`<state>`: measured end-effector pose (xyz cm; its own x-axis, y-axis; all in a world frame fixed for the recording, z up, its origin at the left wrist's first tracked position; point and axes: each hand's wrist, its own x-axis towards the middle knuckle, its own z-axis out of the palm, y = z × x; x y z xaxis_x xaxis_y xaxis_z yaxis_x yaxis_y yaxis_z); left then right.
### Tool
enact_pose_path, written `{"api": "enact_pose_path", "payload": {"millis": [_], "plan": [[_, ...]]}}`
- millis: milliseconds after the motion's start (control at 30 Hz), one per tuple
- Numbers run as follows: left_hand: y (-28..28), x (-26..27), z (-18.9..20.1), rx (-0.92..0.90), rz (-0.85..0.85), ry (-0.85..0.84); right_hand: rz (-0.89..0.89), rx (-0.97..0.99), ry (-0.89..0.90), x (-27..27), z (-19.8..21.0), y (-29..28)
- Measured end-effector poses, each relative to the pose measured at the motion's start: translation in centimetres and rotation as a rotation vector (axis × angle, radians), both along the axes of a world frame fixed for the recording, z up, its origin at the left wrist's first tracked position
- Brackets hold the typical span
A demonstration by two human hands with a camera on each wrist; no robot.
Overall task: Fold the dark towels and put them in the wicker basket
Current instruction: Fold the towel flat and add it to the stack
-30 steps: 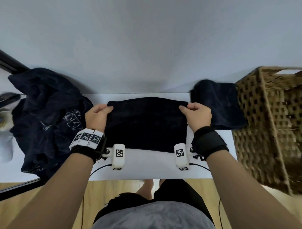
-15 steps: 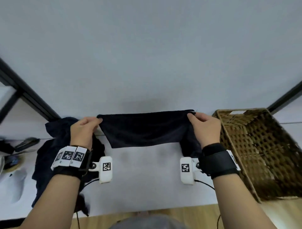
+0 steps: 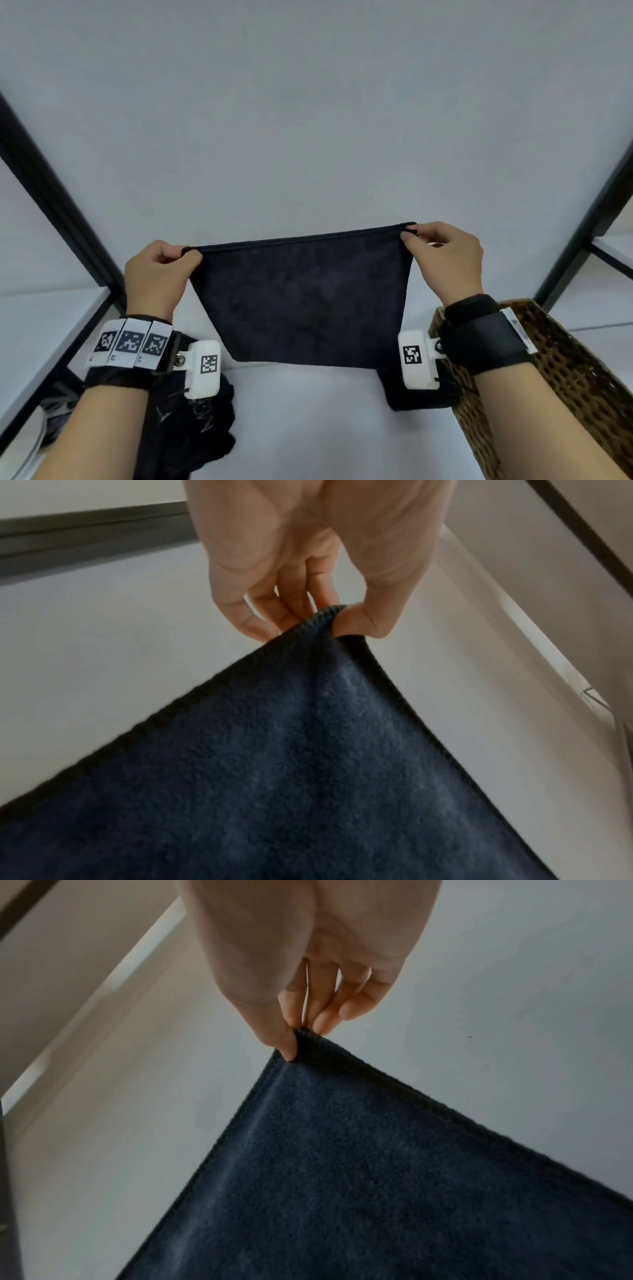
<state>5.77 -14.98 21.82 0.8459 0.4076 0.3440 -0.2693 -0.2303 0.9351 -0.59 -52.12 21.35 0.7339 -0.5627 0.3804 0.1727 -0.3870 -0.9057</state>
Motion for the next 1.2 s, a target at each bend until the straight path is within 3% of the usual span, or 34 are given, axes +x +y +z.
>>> {"api": "enact_pose_path", "payload": {"millis": [267, 633, 1000, 1200], "plan": [[0.8, -3.8, -3.4, 0.090, 0.068, 0.156, 0.058, 0.062, 0.091, -2.4, -5.3, 0.0], [1.0, -2.1, -12.0, -0.050, -0.164, 0.477, 0.273, 0.333, 0.417, 0.2, -15.0, -0.1], [0.2, -1.3, -16.6, -0.033, -0.124, 0.429, 0.268, 0.217, 0.455, 2.0, -18.5, -0.6], [2.0, -5.0, -22.6, 0.044, -0.146, 0.547, 0.284, 0.208, 0.585, -1.2, -22.5, -0.5]]}}
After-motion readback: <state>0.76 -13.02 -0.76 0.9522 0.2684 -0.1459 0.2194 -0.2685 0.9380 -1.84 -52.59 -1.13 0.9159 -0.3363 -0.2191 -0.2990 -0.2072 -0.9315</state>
